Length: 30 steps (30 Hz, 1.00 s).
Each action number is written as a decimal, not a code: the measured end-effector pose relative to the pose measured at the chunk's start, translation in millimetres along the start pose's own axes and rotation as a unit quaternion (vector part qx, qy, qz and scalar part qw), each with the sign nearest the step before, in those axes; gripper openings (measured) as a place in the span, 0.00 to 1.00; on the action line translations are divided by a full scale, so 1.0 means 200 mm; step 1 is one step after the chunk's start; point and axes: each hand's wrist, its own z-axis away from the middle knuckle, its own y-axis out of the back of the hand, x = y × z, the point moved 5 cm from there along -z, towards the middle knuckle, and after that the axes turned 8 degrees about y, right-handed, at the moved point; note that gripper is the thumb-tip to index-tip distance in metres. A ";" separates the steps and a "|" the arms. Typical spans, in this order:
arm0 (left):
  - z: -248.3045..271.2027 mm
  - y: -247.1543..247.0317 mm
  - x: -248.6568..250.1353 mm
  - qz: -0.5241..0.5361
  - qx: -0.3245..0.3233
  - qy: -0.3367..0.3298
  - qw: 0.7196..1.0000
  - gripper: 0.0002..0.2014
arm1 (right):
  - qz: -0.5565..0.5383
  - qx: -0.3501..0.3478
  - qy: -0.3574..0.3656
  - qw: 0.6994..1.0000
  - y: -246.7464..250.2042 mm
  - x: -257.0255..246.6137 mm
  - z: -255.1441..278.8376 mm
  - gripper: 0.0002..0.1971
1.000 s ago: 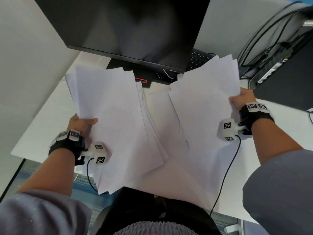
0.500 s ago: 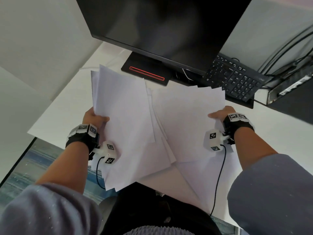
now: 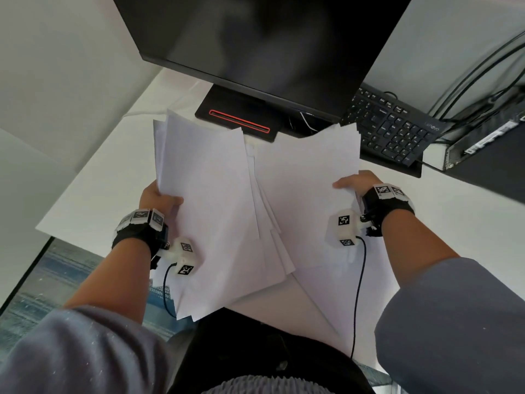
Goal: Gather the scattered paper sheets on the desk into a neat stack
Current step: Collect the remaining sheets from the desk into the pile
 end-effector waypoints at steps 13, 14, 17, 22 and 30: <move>0.09 0.00 0.14 0.024 -0.024 -0.043 0.998 0.21 | 0.030 0.104 0.122 0.987 0.50 -0.12 0.22 0.21; 0.09 0.00 0.15 0.021 -0.025 -0.047 0.998 0.21 | 0.054 0.099 0.119 0.986 0.54 -0.10 0.25 0.21; 0.10 0.00 0.15 -0.004 -0.015 -0.062 0.998 0.20 | 0.131 0.083 0.087 0.984 0.56 0.00 0.30 0.22; 0.09 -0.02 0.13 -0.030 -0.003 -0.069 0.997 0.19 | 0.238 0.026 0.026 0.971 0.36 0.28 0.27 0.24; 0.10 -0.05 0.08 -0.050 0.021 -0.064 0.996 0.21 | 0.275 -0.011 0.025 0.961 0.11 0.40 0.23 0.43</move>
